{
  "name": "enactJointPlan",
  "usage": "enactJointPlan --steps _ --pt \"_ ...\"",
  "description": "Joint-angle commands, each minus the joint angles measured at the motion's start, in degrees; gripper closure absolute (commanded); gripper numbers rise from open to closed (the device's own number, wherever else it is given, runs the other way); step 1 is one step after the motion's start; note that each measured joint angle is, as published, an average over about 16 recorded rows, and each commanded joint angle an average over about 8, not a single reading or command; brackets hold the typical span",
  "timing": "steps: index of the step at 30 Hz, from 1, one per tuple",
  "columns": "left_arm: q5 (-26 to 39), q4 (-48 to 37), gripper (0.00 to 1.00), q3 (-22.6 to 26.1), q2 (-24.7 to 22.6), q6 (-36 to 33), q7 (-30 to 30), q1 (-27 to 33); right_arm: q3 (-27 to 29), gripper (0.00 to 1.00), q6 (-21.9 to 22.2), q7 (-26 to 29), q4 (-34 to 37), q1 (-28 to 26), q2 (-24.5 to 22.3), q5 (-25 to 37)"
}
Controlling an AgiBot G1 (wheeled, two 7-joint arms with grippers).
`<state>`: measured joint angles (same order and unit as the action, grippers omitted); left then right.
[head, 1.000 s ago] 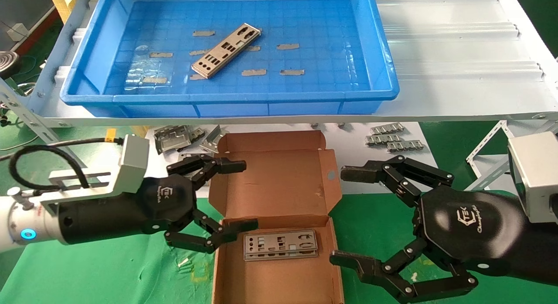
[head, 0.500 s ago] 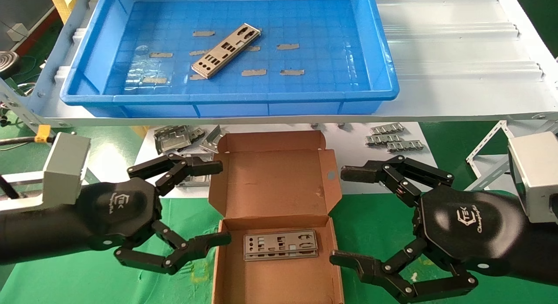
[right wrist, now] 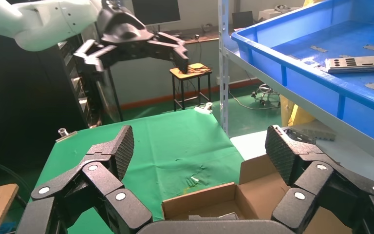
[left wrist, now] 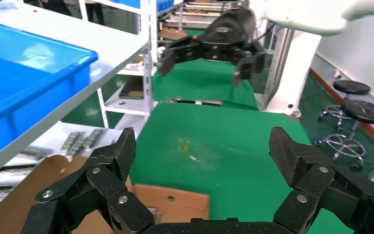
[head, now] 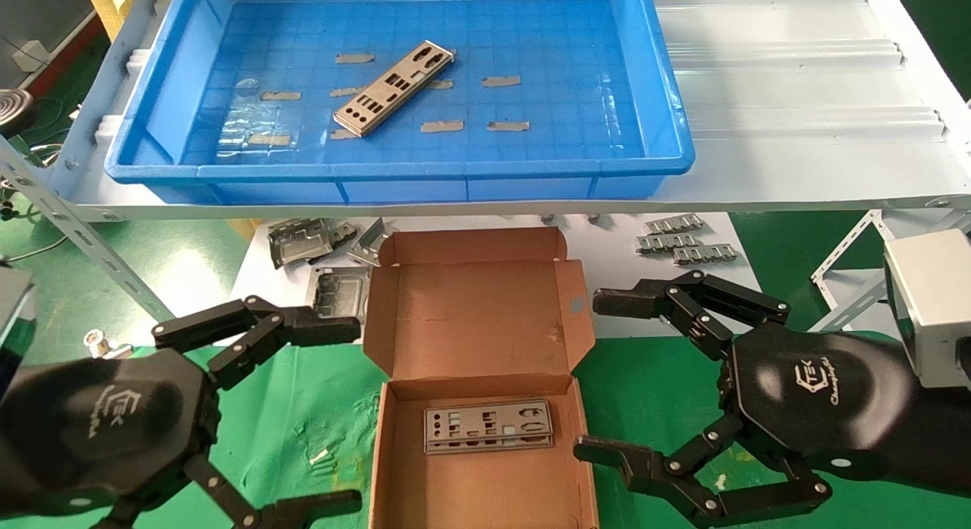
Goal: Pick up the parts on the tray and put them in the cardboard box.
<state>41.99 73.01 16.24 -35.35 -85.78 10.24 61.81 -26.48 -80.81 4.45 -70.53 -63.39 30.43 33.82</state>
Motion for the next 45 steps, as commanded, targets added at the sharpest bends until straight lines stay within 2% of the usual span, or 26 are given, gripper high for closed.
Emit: enactJointPlan --steps 1,45 --pt "-0.52 1.85 0.0 -0.67 0.98 0.12 0.86 -0.73 0.0 0.0 0.0 0.0 0.0 0.0 0.0 0.0" --pt "-0.12 0.54 0.0 -0.23 0.34 0.1 0.48 -0.27 0.0 0.0 0.01 0.0 0.01 0.01 0.0 0.0"
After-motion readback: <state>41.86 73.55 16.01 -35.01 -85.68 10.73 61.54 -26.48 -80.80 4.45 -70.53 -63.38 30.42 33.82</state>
